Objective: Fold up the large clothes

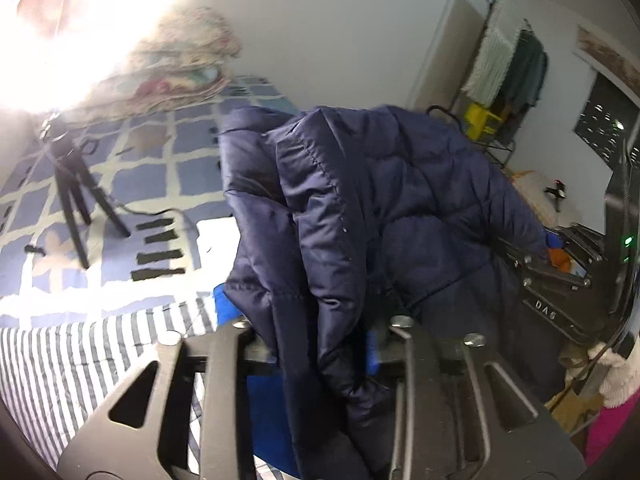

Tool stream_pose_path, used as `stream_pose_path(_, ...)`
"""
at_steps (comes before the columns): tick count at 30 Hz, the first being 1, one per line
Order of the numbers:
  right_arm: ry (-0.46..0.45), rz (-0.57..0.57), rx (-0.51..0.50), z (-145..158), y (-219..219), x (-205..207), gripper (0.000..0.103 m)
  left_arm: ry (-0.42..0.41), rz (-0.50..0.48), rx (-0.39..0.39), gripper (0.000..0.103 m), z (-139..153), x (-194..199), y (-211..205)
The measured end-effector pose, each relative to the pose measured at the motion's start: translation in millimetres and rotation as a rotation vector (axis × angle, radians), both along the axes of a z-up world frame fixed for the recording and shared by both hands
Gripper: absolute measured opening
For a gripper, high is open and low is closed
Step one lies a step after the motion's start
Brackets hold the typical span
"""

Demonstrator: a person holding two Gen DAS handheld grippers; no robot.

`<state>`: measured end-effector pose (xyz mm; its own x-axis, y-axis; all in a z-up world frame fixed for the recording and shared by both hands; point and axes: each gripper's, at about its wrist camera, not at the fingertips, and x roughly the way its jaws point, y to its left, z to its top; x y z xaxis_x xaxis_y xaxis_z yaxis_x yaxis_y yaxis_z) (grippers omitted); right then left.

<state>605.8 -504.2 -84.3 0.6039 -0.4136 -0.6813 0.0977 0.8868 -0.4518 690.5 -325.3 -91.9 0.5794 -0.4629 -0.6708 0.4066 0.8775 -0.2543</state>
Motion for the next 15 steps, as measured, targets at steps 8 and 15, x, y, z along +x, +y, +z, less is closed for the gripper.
stream_pose_path(8,-0.114,-0.046,0.055,26,-1,-20,0.085,-0.035,0.043,0.028,0.066,7,-13,23)
stream_pose_path(15,-0.134,-0.020,0.087,52,19,-51,0.085,-0.068,0.038,0.020,0.066,43,-52,50)
